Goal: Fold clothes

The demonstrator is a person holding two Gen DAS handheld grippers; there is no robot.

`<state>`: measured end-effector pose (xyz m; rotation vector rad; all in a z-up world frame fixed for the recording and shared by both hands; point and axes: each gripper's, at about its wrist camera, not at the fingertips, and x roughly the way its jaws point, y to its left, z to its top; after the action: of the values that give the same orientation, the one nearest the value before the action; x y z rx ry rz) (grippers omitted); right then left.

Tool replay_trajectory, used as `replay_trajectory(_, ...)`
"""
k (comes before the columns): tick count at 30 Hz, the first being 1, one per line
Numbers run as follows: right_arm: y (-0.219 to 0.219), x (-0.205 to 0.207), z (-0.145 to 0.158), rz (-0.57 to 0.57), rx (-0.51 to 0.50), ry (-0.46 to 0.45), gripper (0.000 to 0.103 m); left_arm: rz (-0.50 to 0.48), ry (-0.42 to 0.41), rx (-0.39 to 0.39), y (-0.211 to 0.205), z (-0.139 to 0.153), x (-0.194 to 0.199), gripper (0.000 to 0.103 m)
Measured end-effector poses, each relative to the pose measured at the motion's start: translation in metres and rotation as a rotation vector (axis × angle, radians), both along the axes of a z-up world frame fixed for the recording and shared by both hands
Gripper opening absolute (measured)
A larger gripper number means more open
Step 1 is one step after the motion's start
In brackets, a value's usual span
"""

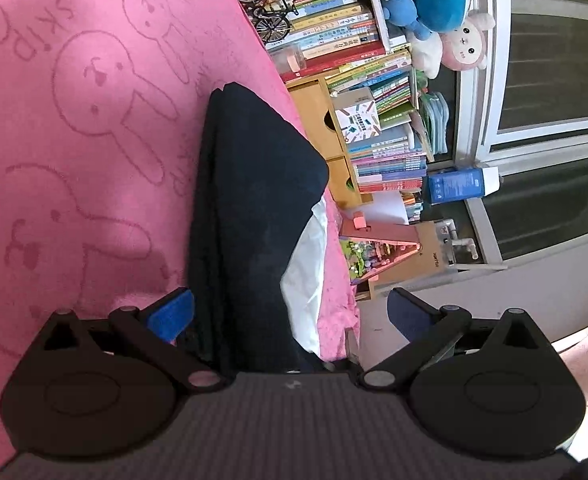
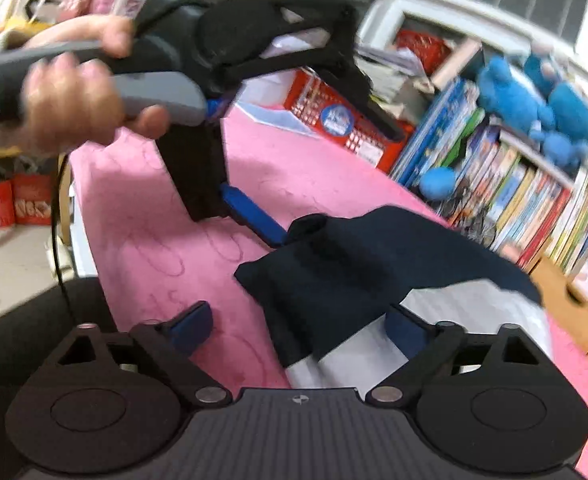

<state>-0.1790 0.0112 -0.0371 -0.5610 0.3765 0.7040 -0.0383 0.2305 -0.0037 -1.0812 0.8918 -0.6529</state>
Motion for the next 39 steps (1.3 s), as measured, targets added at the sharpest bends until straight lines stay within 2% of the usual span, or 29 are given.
replay_trajectory(2, 0.0, 0.012, 0.003, -0.05, 0.029, 0.019, 0.056, -0.001, -0.007, -0.028, 0.002, -0.002, 0.0, 0.103)
replay_trajectory(3, -0.002, 0.016, 0.005, -0.065, 0.053, 0.03, 0.053, 0.001, -0.009, -0.065, 0.003, -0.004, 0.0, 0.103)
replay_trajectory(4, -0.005, 0.017, 0.008, -0.076, 0.083, 0.037, 0.05, 0.003, -0.008, -0.129, 0.006, -0.009, 0.001, 0.103)
replay_trajectory(6, -0.01, 0.013, 0.014, -0.091, 0.138, 0.026, 0.032, 0.01, 0.02, -0.267, 0.01, -0.023, 0.004, 0.103)
replay_trajectory(7, -0.014, 0.011, 0.017, -0.103, 0.166, 0.008, 0.023, 0.016, 0.046, -0.308, 0.011, -0.028, 0.006, 0.103)
replay_trajectory(9, -0.022, 0.011, 0.026, -0.141, 0.229, -0.034, 0.018, 0.025, 0.063, -0.291, 0.009, -0.03, 0.011, 0.103)
replay_trajectory(11, -0.033, 0.021, 0.035, -0.189, 0.293, -0.017, 0.017, 0.009, 0.048, -0.282, 0.003, -0.027, 0.014, 0.103)
replay_trajectory(14, -0.048, 0.036, 0.041, -0.226, 0.369, 0.043, 0.017, -0.036, -0.002, -0.35, -0.007, -0.027, 0.023, 0.103)
replay_trajectory(16, -0.048, 0.035, 0.04, -0.194, 0.374, 0.07, 0.017, -0.052, -0.009, -0.374, -0.012, -0.029, 0.035, 0.103)
replay_trajectory(21, -0.041, 0.028, 0.032, -0.093, 0.347, 0.133, 0.018, -0.071, 0.033, -0.254, -0.021, -0.028, 0.059, 0.103)
replay_trajectory(26, -0.049, 0.043, 0.028, -0.05, 0.402, 0.256, 0.019, -0.138, -0.048, 0.033, -0.05, -0.001, 0.061, 0.103)
replay_trajectory(30, -0.074, 0.056, 0.029, -0.066, 0.529, 0.339, 0.019, -0.142, -0.024, 0.194, -0.066, 0.01, 0.049, 0.103)
replay_trajectory(33, -0.092, 0.065, 0.03, -0.078, 0.623, 0.401, 0.019, -0.155, 0.04, 0.122, -0.06, 0.004, 0.035, 0.103)
replay_trajectory(34, -0.098, 0.068, 0.031, -0.082, 0.655, 0.421, 0.019, -0.158, 0.07, 0.062, -0.057, -0.001, 0.032, 0.103)
replay_trajectory(37, -0.111, 0.072, 0.031, -0.073, 0.716, 0.441, 0.019, -0.156, 0.171, -0.2, -0.051, -0.024, 0.035, 0.103)
replay_trajectory(38, -0.115, 0.073, 0.031, -0.069, 0.734, 0.445, 0.019, -0.156, 0.179, -0.22, -0.052, -0.027, 0.037, 0.103)
replay_trajectory(39, -0.116, 0.073, 0.031, -0.056, 0.739, 0.451, 0.019, -0.159, 0.163, -0.172, -0.055, -0.023, 0.04, 0.103)
